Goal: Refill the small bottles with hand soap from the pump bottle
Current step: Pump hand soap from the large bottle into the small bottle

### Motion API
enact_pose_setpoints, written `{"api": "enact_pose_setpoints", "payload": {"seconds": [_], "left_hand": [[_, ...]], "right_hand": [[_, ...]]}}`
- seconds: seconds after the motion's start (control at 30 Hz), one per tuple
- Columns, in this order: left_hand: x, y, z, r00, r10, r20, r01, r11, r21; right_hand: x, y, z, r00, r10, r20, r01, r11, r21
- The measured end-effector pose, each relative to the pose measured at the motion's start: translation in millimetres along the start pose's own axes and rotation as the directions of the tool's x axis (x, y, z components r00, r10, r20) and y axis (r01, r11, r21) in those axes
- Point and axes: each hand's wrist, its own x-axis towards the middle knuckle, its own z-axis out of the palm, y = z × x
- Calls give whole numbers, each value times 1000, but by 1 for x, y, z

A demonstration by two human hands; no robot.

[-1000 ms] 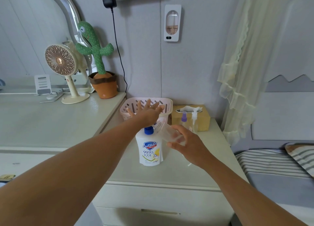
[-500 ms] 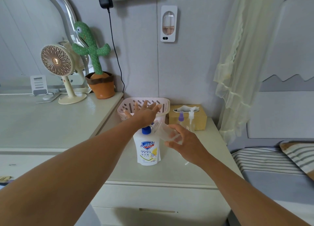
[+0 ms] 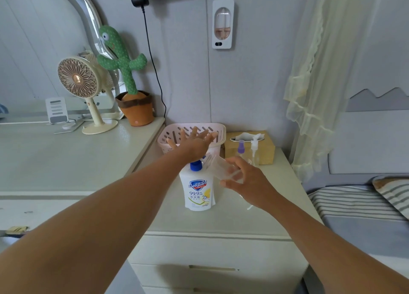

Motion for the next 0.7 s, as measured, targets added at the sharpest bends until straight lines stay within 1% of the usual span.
{"api": "enact_pose_setpoints", "payload": {"seconds": [0.03,0.13,0.23,0.3,0.37,0.43,0.5,0.57,0.63,0.7], "left_hand": [[-2,1,1,1000,-2,-14,2,1000,-27],[-12,6,5,1000,24,-16,-25,1000,-11],[-9,5,10,995,82,-51,-81,996,25],[-10,4,8,997,70,-37,-69,997,31],[-16,10,1,999,35,-10,-34,997,73],[-17,12,-6,1000,-7,-5,7,999,38],[-12,9,-7,1000,-16,-3,16,1000,5],[-9,5,-1,1000,-11,-21,11,1000,9],[-5,1,8,999,25,-38,-25,1000,7],[-1,-3,15,999,51,-20,-51,999,9]], "right_hand": [[0,1,0,1000,-1,-1,1,1000,0],[-3,5,6,1000,11,5,-11,1000,6],[-6,7,11,1000,28,14,-28,999,26],[-7,8,12,1000,25,14,-25,999,24],[-7,6,10,1000,9,14,-9,1000,6],[-6,4,6,1000,-13,9,13,1000,-14],[-5,4,3,1000,-28,-1,28,1000,-14],[-4,5,3,999,-33,-8,33,999,-5],[-4,7,5,1000,-23,2,23,1000,-5],[-6,9,8,1000,-11,14,11,1000,4]]}}
